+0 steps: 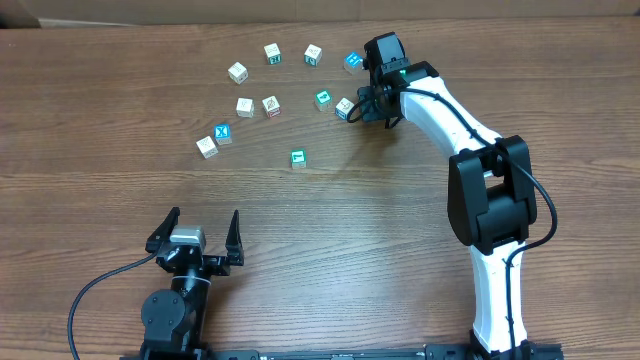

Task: Form a horizontal line
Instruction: 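Lower the right gripper onto a white block and grasp it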

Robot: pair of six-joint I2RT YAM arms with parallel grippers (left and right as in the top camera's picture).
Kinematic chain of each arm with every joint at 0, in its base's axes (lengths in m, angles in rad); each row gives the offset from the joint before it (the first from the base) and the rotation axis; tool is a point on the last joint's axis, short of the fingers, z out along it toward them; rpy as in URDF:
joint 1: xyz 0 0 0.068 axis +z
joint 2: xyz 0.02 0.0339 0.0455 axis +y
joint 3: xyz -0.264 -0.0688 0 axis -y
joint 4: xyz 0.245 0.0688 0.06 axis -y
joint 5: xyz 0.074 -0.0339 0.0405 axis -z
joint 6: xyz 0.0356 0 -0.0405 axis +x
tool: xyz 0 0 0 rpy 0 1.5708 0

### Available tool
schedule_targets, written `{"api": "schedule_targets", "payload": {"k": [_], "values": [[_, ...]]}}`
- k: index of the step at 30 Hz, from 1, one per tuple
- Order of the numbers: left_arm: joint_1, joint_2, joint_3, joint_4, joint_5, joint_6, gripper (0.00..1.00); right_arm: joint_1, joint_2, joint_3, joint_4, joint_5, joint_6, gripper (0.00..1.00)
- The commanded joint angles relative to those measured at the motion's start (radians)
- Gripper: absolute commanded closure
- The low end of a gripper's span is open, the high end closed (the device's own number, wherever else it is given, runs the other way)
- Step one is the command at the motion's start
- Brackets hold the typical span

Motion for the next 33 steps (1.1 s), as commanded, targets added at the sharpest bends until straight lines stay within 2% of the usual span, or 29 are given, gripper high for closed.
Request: {"api": "schedule_targets", "payload": {"k": [1,3,12,13,16,17,22,27,33], "values": [[-0.006,-0.009,-0.004,0.003,-0.006,0.019,0.01,-0.003,0.002,-0.011,0.007,0.0,0.002,0.62],[-0.006,-0.009,-0.003,0.003,-0.006,0.019,0.01,-0.003,0.002,-0.011,0.01,0.0,0.002,0.71],[-0.006,-0.009,-0.004,0.003,-0.006,0.019,0.0,-0.004,0.002,-0.011,0.005,0.0,0.01,0.75],[-0.006,-0.009,-0.004,0.003,-0.006,0.019,0.0,-0.004,0.002,-0.011,-0.002,0.0,0.014,0.74],[-0.006,-0.009,-0.003,0.003,-0.006,0.019,0.0,-0.003,0.002,-0.011,-0.016,0.0,0.035,0.57],[-0.006,-0.009,-0.003,0.003,-0.006,0.019,0.0,-0.003,0.002,-0.011,-0.016,0.0,0.035,0.54],[-0.006,-0.009,-0.003,0.003,-0.006,0.019,0.0,-0.003,0.002,-0.011,-0.006,0.0,0.035,0.55],[-0.006,-0.009,-0.004,0.003,-0.006,0.019,0.0,-0.004,0.002,-0.011,0.0,0.004,0.035,0.74],[-0.006,-0.009,-0.004,0.003,-0.006,0.019,0.01,-0.003,-0.005,0.003,-0.007,0.004,0.035,0.8]]}}
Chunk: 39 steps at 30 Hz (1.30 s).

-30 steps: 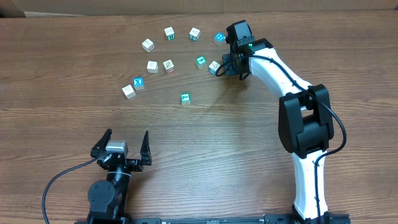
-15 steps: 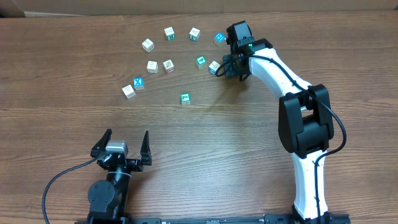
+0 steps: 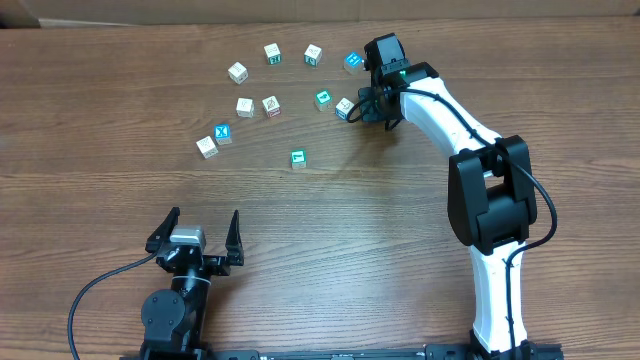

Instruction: Form a horizontal line

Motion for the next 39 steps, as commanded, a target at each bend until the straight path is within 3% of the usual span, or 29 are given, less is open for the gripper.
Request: {"api": "schedule_targets", "payload": {"k": [1,5,16,23,29,39], "values": [[-0.006,-0.009,-0.004,0.003,-0.006,0.019,0.0,-0.003,-0.011,0.017,-0.005,0.003,0.003,0.81],[-0.006,-0.009,-0.003,0.003,-0.006,0.019,0.01,-0.002,-0.058,0.064,-0.04,0.003,0.008,0.81],[-0.006,-0.009,-0.004,0.003,-0.006,0.019,0.0,0.092,-0.243,0.09,-0.133,-0.084,0.219,0.85],[-0.006,-0.009,-0.004,0.003,-0.006,0.019,0.0,0.249,-0.237,0.087,-0.194,-0.099,0.344,0.84],[-0.006,-0.009,-0.004,0.003,-0.006,0.019,0.01,0.389,-0.224,0.086,-0.182,0.043,0.451,0.84],[-0.006,-0.009,-0.003,0.003,-0.006,0.019,0.0,0.506,-0.127,0.086,-0.114,0.15,0.475,0.83]]}}
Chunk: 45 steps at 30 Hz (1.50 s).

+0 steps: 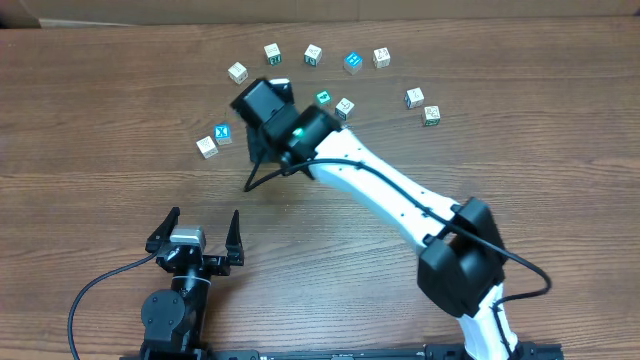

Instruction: Form a horizontal line

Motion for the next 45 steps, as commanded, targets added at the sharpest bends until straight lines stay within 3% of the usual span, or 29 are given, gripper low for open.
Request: {"api": "schedule_targets", "payload": {"k": [1,13,28,31,45], "values": [[-0.006,-0.009,-0.003,0.003,-0.006,0.019,0.01,0.007,0.056,0.008,0.008,0.053,0.021,0.83],[-0.006,-0.009,-0.004,0.003,-0.006,0.019,0.0,0.007,0.186,0.007,0.008,0.053,0.02,0.83],[-0.006,-0.009,-0.004,0.003,-0.006,0.019,0.0,0.008,0.207,0.004,0.027,0.053,0.02,0.83],[-0.006,-0.009,-0.004,0.003,-0.006,0.019,0.0,0.008,0.207,0.001,0.031,0.053,0.02,0.73],[-0.006,-0.009,-0.003,0.003,-0.006,0.019,0.01,0.008,0.207,0.001,0.034,0.053,0.02,0.61]]}}
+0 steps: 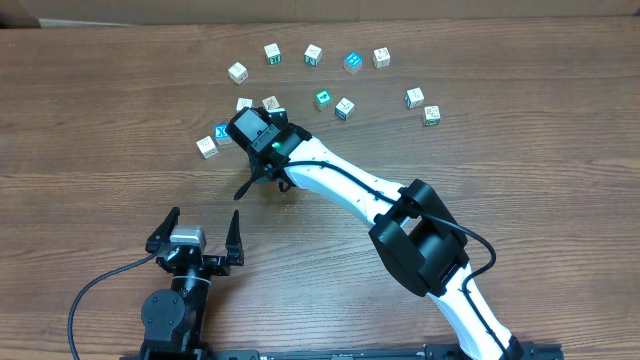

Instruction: Form a horizontal line

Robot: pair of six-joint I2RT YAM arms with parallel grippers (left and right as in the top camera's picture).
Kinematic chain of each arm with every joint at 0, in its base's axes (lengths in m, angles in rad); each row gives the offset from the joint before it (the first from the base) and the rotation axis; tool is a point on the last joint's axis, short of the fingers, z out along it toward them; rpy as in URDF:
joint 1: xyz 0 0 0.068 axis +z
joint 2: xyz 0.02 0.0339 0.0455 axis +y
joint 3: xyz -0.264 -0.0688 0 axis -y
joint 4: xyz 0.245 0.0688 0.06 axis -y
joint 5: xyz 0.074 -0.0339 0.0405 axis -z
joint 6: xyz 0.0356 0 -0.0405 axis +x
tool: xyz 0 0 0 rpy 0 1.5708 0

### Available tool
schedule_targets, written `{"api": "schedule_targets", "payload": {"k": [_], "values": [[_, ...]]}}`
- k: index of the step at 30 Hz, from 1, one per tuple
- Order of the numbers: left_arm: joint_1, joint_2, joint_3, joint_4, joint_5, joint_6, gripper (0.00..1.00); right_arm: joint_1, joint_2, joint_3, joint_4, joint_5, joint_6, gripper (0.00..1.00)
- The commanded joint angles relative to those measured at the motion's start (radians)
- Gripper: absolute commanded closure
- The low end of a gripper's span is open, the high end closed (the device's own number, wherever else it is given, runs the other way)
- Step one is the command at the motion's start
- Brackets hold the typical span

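Note:
Several small lettered cubes lie scattered across the far half of the table. A loose far row runs from a white cube (237, 71) to another white one (381, 57). Below it lie a teal cube (323, 98), a white cube (344, 107), a blue cube (222, 131) and a white one (207, 146). My right gripper (260, 184) reaches over the middle left of the spread and points toward the near edge. Its jaws are too dark to read. My left gripper (200, 226) rests open at the near edge, holding nothing.
The right arm (340, 180) crosses the table diagonally from the near right and covers the wood under it. Two more cubes (414, 97) (431, 115) sit at the far right. A cable (95, 290) trails from the left arm's base.
The right wrist has shifted a little nearer and to the left. Two white cubes that it covered show again behind it. The left arm has not moved.
At first my right gripper stood at the far right beside a white cube and stayed there, with a green cube lying free mid-table. Later it was over the middle left of the spread, the white cube left in place. Now the arm covers the green cube's spot.

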Motion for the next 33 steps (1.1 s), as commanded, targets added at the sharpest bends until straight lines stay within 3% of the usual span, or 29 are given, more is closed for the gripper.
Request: {"api": "schedule_targets", "payload": {"k": [1,9,14,17,21,33], "values": [[-0.006,-0.009,-0.004,0.003,-0.006,0.019,0.0,-0.002,0.013,0.001,0.014,0.017,0.003,0.6],[-0.006,-0.009,-0.004,0.003,-0.006,0.019,0.0,-0.003,0.012,0.003,0.075,0.018,-0.005,0.57],[-0.006,-0.009,-0.003,0.003,-0.006,0.019,0.01,-0.01,0.01,0.095,0.088,0.018,-0.034,0.58],[-0.006,-0.009,-0.003,0.003,-0.006,0.019,0.0,-0.01,0.01,0.15,0.048,0.013,-0.034,0.68],[-0.006,-0.009,-0.004,0.003,-0.006,0.019,0.0,-0.003,0.014,0.15,0.006,-0.073,-0.026,0.96],[-0.006,-0.009,-0.003,0.003,-0.006,0.019,0.01,0.033,0.062,0.059,0.029,-0.129,0.023,0.96]]}}
